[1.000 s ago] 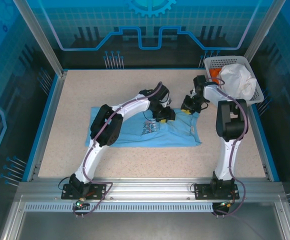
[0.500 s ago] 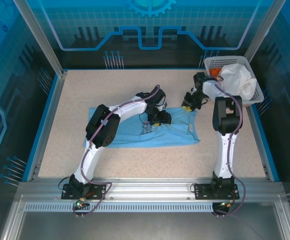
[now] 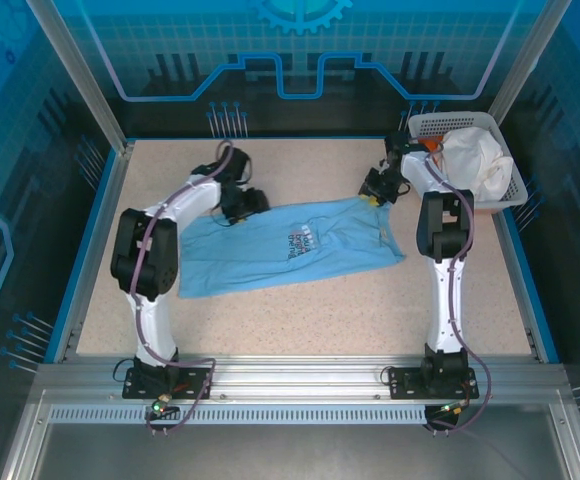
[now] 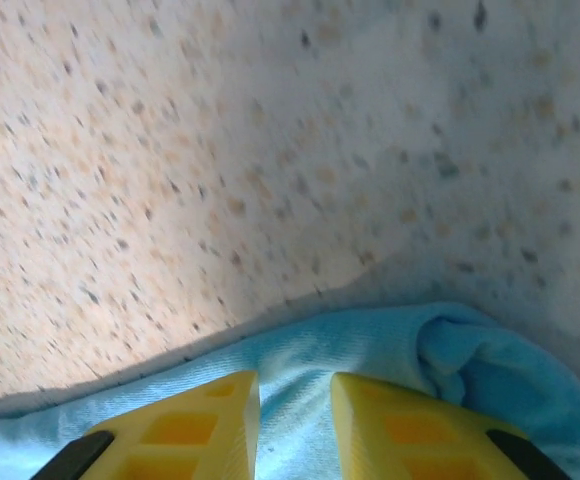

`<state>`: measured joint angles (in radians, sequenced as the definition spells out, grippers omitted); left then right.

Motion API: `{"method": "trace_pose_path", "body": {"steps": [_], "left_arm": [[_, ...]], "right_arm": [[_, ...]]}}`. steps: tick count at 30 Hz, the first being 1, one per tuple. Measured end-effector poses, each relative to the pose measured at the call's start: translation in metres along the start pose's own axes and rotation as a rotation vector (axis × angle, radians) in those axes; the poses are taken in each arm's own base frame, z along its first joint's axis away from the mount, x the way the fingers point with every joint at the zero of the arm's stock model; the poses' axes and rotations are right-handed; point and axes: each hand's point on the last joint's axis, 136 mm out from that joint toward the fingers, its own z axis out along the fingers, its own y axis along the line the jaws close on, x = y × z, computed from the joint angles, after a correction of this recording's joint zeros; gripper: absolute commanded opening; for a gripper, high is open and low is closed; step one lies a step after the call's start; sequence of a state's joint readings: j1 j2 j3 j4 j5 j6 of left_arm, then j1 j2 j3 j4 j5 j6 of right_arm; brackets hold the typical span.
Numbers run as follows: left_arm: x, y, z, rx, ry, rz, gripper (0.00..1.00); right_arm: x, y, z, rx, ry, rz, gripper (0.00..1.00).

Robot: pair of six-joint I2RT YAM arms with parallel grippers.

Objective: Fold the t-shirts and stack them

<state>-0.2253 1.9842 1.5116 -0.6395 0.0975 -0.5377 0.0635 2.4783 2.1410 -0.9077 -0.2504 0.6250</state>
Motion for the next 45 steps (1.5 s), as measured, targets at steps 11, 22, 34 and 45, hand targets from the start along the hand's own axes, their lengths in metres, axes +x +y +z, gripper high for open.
{"method": "trace_pose_path", "body": {"steps": [11, 22, 34, 45], "left_arm": [[0.031, 0.087, 0.015, -0.168, 0.084, -0.129, 0.61], [0.099, 0.098, 0.000, -0.140, 0.203, -0.134, 0.62], [0.193, 0.039, -0.001, -0.029, 0.422, -0.036, 0.63], [0.199, -0.004, 0.007, 0.040, 0.490, 0.024, 0.65]], "right_arm": [[-0.043, 0.038, 0.014, -0.084, -0.074, 0.145, 0.36], [-0.057, 0.111, 0.041, -0.253, -0.169, 0.171, 0.44], [-0.067, 0.154, 0.045, -0.366, -0.267, 0.134, 0.58], [-0.048, 0.128, -0.054, -0.107, -0.406, 0.034, 0.65]]}}
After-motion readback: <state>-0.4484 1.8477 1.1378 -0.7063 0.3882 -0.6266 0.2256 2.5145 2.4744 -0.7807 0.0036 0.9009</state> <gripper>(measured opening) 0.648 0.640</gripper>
